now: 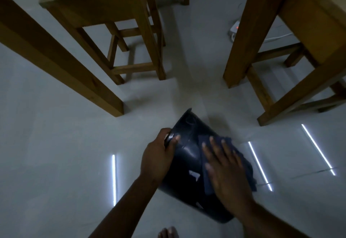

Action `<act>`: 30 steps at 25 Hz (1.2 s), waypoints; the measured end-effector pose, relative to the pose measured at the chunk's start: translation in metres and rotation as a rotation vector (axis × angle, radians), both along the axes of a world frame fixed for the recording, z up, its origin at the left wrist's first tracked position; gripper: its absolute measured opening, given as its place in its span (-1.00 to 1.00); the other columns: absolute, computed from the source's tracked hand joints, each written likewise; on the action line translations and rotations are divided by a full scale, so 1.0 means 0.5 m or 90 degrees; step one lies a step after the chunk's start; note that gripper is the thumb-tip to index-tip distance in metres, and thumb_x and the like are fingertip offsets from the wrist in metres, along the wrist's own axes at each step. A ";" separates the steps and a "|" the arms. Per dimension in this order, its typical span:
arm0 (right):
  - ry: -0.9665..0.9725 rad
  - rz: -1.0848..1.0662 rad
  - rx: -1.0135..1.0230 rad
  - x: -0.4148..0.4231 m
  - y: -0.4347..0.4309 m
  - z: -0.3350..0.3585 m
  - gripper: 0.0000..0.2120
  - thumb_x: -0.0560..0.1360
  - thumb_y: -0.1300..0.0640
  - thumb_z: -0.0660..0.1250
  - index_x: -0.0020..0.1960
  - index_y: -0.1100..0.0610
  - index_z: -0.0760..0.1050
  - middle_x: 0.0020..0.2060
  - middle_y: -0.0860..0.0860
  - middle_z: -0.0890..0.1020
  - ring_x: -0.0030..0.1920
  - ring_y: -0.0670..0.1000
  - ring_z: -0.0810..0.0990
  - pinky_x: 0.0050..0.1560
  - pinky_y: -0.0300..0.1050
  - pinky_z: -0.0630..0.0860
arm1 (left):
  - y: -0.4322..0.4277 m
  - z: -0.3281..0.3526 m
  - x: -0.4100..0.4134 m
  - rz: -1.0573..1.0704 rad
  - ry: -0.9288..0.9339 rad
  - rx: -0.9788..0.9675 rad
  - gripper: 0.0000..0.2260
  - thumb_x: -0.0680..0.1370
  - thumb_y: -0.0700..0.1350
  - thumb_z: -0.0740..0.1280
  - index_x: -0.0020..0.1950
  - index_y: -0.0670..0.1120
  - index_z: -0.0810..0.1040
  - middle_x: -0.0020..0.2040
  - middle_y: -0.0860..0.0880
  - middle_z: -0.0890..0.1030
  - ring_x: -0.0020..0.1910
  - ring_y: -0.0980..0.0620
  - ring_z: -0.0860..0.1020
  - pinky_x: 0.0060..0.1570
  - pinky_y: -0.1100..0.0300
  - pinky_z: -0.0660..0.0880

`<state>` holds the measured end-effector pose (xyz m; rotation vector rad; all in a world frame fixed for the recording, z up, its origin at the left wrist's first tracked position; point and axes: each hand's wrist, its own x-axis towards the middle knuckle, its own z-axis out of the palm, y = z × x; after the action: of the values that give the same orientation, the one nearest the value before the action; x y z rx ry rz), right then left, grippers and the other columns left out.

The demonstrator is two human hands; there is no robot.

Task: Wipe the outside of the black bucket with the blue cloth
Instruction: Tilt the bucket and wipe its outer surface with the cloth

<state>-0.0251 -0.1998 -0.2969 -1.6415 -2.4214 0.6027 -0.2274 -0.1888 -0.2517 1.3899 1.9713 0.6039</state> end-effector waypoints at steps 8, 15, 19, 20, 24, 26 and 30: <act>0.038 -0.080 -0.079 0.012 0.041 -0.019 -0.48 0.58 -0.18 -0.25 0.52 -0.15 -0.04 0.52 0.01 0.21 0.50 0.18 0.19 0.36 0.25 0.28 | 0.019 0.004 0.007 -0.007 0.050 -0.007 -0.72 0.62 0.16 0.14 0.26 0.11 0.45 0.07 0.00 0.69 0.02 -0.03 0.65 0.07 0.10 0.59; 0.012 0.050 -0.044 -0.002 0.063 -0.010 -0.49 0.58 -0.20 -0.26 0.51 -0.16 -0.11 0.55 -0.03 0.11 0.53 0.12 0.07 0.44 0.20 0.15 | 0.032 -0.003 0.003 -0.014 0.013 -0.004 -0.74 0.62 0.15 0.16 0.25 0.11 0.46 0.04 0.00 0.69 -0.02 -0.01 0.66 0.05 0.05 0.61; 0.001 0.074 -0.016 -0.005 -0.044 -0.002 -0.48 0.59 -0.18 -0.24 0.53 -0.13 -0.04 0.55 -0.02 0.10 0.52 0.17 0.06 0.39 0.21 0.16 | 0.027 0.012 0.002 -0.038 0.028 -0.024 -0.75 0.61 0.14 0.19 0.24 0.13 0.49 0.03 0.02 0.70 -0.04 0.02 0.65 -0.02 0.17 0.58; -0.005 0.165 0.016 -0.010 -0.071 0.001 -0.49 0.59 -0.16 -0.20 0.53 -0.12 0.00 0.55 -0.02 0.12 0.52 0.19 0.07 0.36 0.21 0.15 | 0.030 0.011 -0.003 -0.036 0.016 -0.026 -0.77 0.60 0.15 0.20 0.20 0.14 0.51 0.01 0.03 0.70 -0.05 0.03 0.66 -0.01 0.14 0.59; -0.018 0.118 0.006 0.008 0.059 -0.014 -0.48 0.59 -0.20 -0.25 0.52 -0.16 -0.03 0.54 -0.04 0.14 0.52 0.13 0.09 0.40 0.25 0.20 | 0.027 0.005 -0.023 -0.061 -0.075 -0.060 -0.80 0.61 0.11 0.22 0.16 0.10 0.51 -0.01 0.12 0.65 -0.07 0.18 0.61 -0.08 0.33 0.53; 0.011 -0.020 -0.069 0.025 0.106 -0.006 -0.45 0.56 -0.25 -0.29 0.52 -0.18 -0.06 0.54 -0.04 0.14 0.52 0.12 0.12 0.37 0.27 0.27 | 0.009 -0.005 -0.026 -0.068 -0.035 -0.059 -0.86 0.64 0.09 0.16 0.09 0.12 0.48 -0.07 0.10 0.64 -0.11 0.14 0.62 -0.18 0.42 0.46; -0.043 0.159 0.066 -0.011 -0.045 0.000 -0.49 0.58 -0.16 -0.04 0.52 -0.15 0.06 0.54 -0.02 0.13 0.52 0.21 0.06 0.37 0.28 0.18 | 0.012 -0.009 -0.015 -0.048 0.030 0.019 -0.88 0.64 0.10 0.15 0.01 0.13 0.45 -0.15 0.06 0.66 -0.21 0.09 0.64 -0.20 0.21 0.58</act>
<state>-0.0309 -0.2223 -0.2972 -1.3533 -2.6808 0.4512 -0.2348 -0.1827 -0.2561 1.5023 1.9437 0.5737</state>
